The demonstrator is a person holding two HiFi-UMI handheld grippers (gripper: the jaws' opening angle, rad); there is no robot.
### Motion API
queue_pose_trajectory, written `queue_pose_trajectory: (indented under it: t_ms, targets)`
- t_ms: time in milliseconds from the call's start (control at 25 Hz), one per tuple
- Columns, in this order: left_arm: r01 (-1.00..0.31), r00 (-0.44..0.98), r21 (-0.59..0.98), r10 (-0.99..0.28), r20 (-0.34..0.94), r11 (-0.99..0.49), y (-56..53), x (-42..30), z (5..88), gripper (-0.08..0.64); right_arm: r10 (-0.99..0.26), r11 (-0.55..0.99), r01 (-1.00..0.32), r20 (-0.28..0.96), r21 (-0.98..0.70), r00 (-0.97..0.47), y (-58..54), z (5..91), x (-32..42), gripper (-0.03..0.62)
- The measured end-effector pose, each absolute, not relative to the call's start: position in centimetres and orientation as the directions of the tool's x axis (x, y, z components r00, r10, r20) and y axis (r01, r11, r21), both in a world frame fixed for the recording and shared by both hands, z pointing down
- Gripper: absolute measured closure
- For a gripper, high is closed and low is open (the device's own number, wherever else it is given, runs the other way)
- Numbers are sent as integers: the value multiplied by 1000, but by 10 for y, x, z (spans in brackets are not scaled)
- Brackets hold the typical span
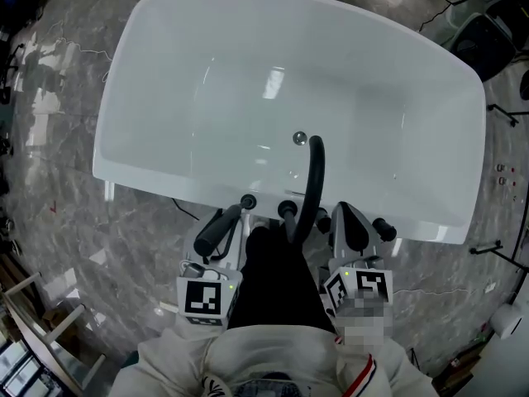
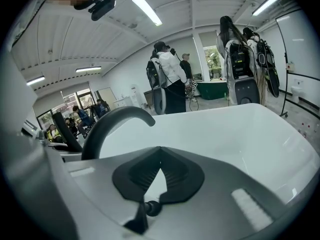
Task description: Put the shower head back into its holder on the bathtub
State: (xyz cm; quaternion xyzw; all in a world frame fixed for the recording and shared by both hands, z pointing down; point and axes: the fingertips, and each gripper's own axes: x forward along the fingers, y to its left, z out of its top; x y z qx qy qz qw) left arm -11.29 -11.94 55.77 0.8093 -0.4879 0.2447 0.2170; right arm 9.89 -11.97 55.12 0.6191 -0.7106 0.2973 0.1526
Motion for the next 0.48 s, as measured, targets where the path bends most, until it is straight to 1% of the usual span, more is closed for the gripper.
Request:
queue_pose_trajectory:
  t_ms: [480]
  targets:
    - [-886,416,112,-663,622,-451,-115,-106,593,420,-795,46,-975,583,-219,-169,-111,574,105,586]
